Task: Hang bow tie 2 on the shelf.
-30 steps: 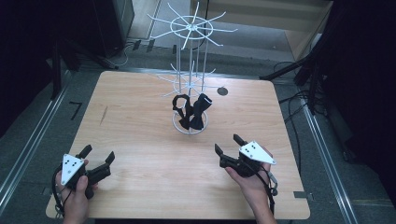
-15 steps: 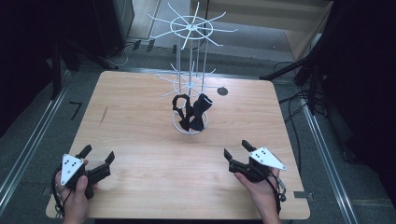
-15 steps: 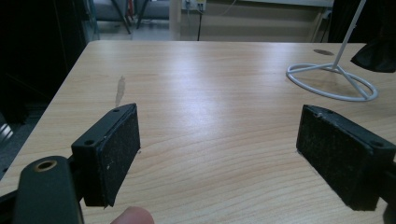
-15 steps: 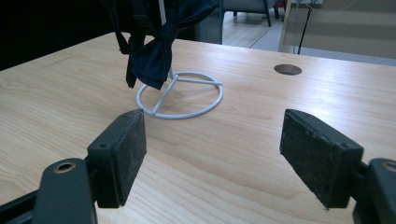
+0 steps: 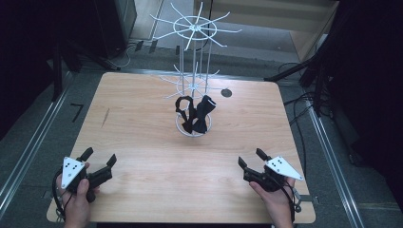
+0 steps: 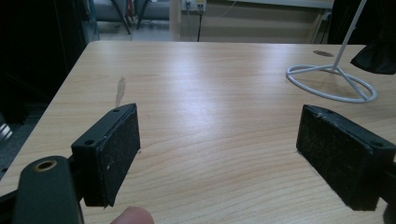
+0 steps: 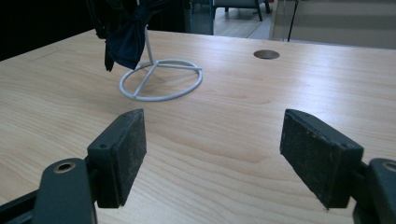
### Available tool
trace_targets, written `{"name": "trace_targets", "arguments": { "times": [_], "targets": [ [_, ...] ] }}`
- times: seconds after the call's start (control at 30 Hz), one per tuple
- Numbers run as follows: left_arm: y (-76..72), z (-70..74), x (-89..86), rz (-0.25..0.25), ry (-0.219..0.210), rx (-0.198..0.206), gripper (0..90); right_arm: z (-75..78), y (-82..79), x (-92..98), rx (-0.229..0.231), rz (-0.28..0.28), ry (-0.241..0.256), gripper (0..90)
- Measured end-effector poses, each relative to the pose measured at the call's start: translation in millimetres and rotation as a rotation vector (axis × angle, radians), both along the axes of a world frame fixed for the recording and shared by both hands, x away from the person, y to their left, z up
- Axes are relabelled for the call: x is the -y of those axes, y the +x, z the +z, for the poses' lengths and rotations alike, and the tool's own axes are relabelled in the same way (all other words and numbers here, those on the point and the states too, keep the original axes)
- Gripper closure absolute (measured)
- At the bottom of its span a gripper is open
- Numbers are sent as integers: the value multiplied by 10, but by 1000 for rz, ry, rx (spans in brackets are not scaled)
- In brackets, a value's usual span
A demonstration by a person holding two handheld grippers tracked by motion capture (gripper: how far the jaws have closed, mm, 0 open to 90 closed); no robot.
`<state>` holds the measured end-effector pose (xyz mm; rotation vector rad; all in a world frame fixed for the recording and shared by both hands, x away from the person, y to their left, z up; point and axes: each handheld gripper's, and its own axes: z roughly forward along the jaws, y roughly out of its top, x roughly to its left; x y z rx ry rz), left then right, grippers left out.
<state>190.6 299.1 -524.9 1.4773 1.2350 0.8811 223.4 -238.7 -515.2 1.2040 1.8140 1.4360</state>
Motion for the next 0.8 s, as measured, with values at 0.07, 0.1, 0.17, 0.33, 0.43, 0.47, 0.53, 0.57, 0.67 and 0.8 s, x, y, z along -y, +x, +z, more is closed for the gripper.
{"name": "trace_targets", "arguments": {
  "times": [0.07,0.1,0.17,0.33,0.43,0.47,0.53,0.57,0.67,0.8],
  "targets": [
    [0,0,-1,1,-2,0,145,-11,-19,46,-6,-6,-5,236],
    [0,0,-1,1,-2,0,145,-16,-27,80,-4,-12,-6,236],
    [0,0,-3,1,-3,0,145,-22,-40,137,-5,-19,-4,235],
    [-2,0,-8,4,-7,-1,145,-34,-74,262,-18,-19,-1,235],
    [-2,0,-8,4,-7,0,145,-44,-99,334,-20,-18,-8,235],
    [-1,0,-7,3,-8,-1,145,-51,-107,362,-21,-22,-11,235],
    [-2,0,-6,3,-6,-1,145,-69,-122,419,-22,-29,-13,235],
    [-3,-1,-5,2,-5,1,145,-77,-131,448,-24,-36,-11,236],
    [-3,-1,-5,2,-5,1,145,-92,-160,540,-28,-54,1,236],
    [-2,-1,-4,2,-5,0,145,-95,-191,655,-25,-78,5,237]
  ]
}}
